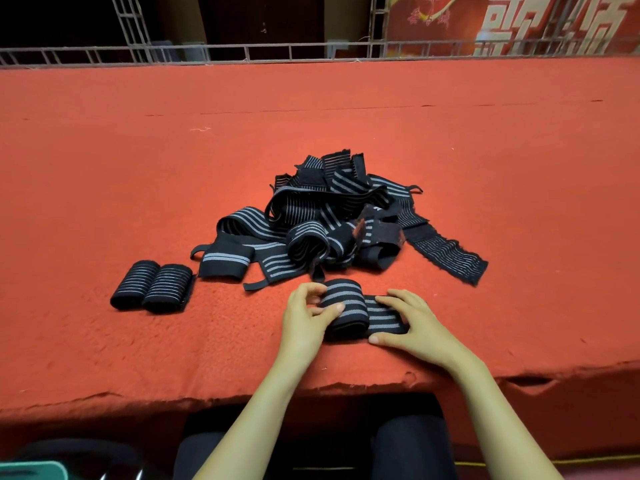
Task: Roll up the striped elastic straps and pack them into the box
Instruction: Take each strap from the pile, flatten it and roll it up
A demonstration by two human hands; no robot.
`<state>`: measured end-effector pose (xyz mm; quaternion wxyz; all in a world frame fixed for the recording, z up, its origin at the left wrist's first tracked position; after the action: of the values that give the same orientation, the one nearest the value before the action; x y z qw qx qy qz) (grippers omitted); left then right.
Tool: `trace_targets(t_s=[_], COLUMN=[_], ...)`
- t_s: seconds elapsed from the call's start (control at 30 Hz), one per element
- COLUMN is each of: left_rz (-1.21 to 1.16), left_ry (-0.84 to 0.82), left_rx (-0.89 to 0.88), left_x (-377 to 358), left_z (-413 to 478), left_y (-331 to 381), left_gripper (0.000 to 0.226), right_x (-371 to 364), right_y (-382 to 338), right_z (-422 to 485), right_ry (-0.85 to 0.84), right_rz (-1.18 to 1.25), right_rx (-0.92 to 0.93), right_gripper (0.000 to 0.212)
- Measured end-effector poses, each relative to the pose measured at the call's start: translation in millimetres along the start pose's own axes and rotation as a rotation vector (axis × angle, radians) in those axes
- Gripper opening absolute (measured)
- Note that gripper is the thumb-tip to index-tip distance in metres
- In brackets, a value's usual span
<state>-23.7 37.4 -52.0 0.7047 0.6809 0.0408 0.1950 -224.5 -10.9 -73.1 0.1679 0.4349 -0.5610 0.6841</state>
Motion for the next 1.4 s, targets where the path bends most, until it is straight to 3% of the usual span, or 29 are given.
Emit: trace_targets(t_s=[0.13,0.3,0.47,0.67,0.83,1.0,1.13,1.27,1.4], left_rz=[0.069,0.194,0.17,0.208,0.45,0.491,0.073,0.141,0.056], left_ry=[-0.047,-0.017,0.013,0.105,0.161,-0.004,-0.079,-0.03,-0.132], left_rx=[0.151,0.126,0.061,0.054,-0.159,-0.353,-0.161,-0.105,0.178], left_x=[-10,-17,-24,15,36,0,-5,2,0], left_z=[2,2,0,4,5,-1,4,3,-2], left_y=[-17,-7,11,16,30,41,41,23,-6], left_gripper=[0.054,0.051,0.054,0.053,0.054,0.05,0.018,0.034,0.054], right_x=[7,13,15,-7,-22,-7,4,4,-5], right_y=[7,8,0,-34,-50,-48,-39,-35,-34], right_z=[-4,-9,-8,2,14,14,12,9,12], right_ry=[0.026,0.024,0.039,-0.035,-0.052,0.03,0.125,0.112,0.028], right_rz=[0.033,0.017,-0.004,-0.071,-0.109,0.071,0.273,0.443,0.481], right_rx=[-0.053,-0.052,-0.039,0.078,0.128,0.084,-0.053,-0.129,-0.187], right_gripper=[0.077,0.073,0.073,0.066,0.049,0.028,0.028,0.027,0.042])
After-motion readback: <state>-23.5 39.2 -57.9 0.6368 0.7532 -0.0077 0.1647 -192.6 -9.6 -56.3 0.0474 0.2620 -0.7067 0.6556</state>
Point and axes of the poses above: each hand's wrist, its own z-axis towards the middle knuckle, its own x-axis out of the back of the hand, y = z × x, the point moved 7 cm from there along z, towards the middle knuckle, and after that the axes turned 1 degree about z, right-handed, at the moved point
